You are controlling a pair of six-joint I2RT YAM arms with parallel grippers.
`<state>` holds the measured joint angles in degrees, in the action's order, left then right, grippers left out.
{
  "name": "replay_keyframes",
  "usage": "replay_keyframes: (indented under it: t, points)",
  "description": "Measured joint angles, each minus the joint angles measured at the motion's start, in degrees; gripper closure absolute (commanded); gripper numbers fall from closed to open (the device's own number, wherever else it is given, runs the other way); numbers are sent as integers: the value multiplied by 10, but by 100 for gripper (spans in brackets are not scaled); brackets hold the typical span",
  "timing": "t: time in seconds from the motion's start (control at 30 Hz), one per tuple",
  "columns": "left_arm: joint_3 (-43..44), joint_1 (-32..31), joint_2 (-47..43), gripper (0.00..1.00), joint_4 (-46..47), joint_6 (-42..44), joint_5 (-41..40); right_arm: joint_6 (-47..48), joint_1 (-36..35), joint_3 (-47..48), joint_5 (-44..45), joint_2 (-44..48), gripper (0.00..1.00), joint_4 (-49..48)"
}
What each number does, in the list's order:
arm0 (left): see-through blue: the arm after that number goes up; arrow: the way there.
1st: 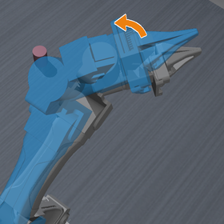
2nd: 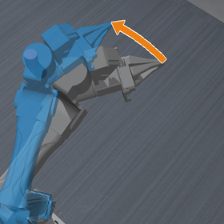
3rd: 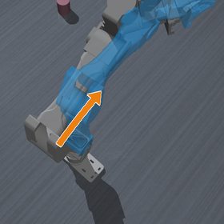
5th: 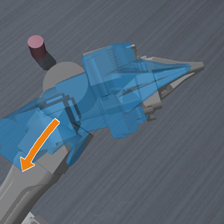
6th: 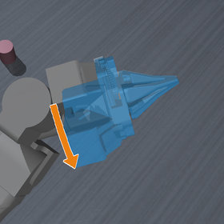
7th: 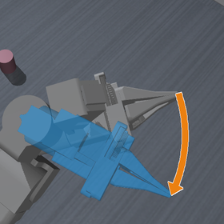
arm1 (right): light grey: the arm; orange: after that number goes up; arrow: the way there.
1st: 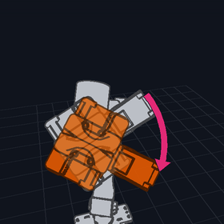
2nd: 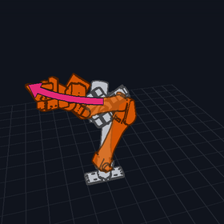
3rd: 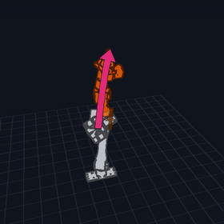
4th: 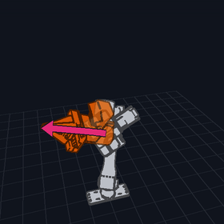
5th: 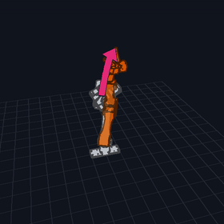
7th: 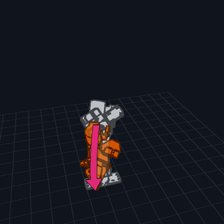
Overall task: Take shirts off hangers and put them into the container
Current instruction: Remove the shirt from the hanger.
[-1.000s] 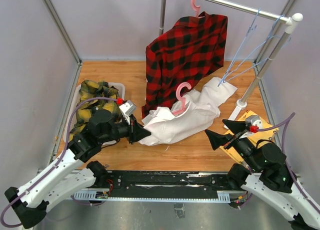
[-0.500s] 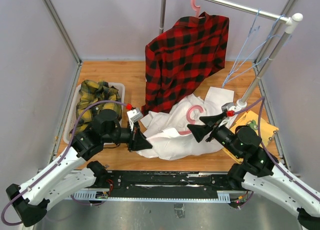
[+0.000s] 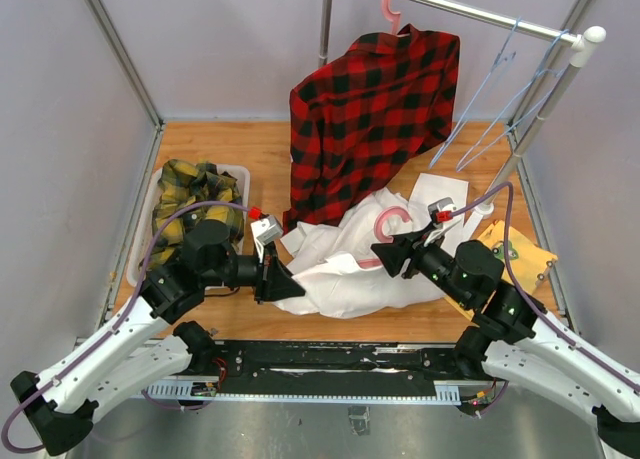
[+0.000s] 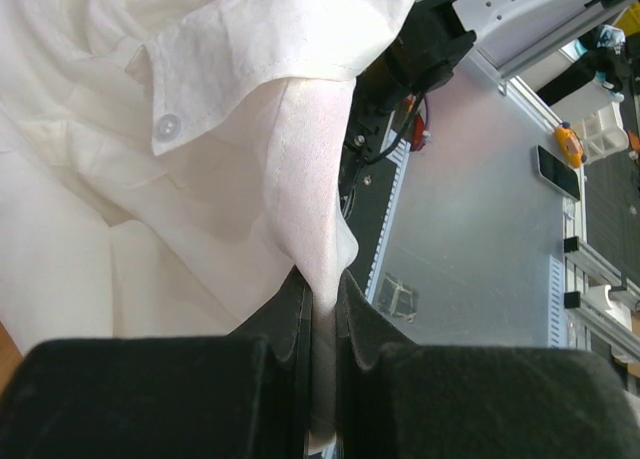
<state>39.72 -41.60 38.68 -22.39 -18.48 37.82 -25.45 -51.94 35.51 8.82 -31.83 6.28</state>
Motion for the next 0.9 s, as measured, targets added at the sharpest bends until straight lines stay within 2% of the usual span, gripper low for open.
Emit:
replay_keyframes:
  t: [0.17, 0.33, 0.67, 0.83, 0.87, 0.9]
  points:
    - [-7, 0, -17, 100, 16, -3, -8, -2, 0, 0, 3, 0, 53, 0]
    - [-11, 0, -33, 100, 23, -7, -13, -3, 0, 0, 7, 0, 64, -3]
    - [-12, 0, -30, 100, 31, -14, -5, -3, 0, 0, 8, -10, 67, -9]
    - [-12, 0, -23, 99, 39, -16, 9, -6, 0, 0, 8, -15, 88, -17]
    - [-12, 0, -23, 97, 41, -16, 9, -9, 0, 0, 9, -16, 93, -18]
    - [-13, 0, -22, 86, 43, -18, 9, -12, 0, 0, 9, -16, 98, -20]
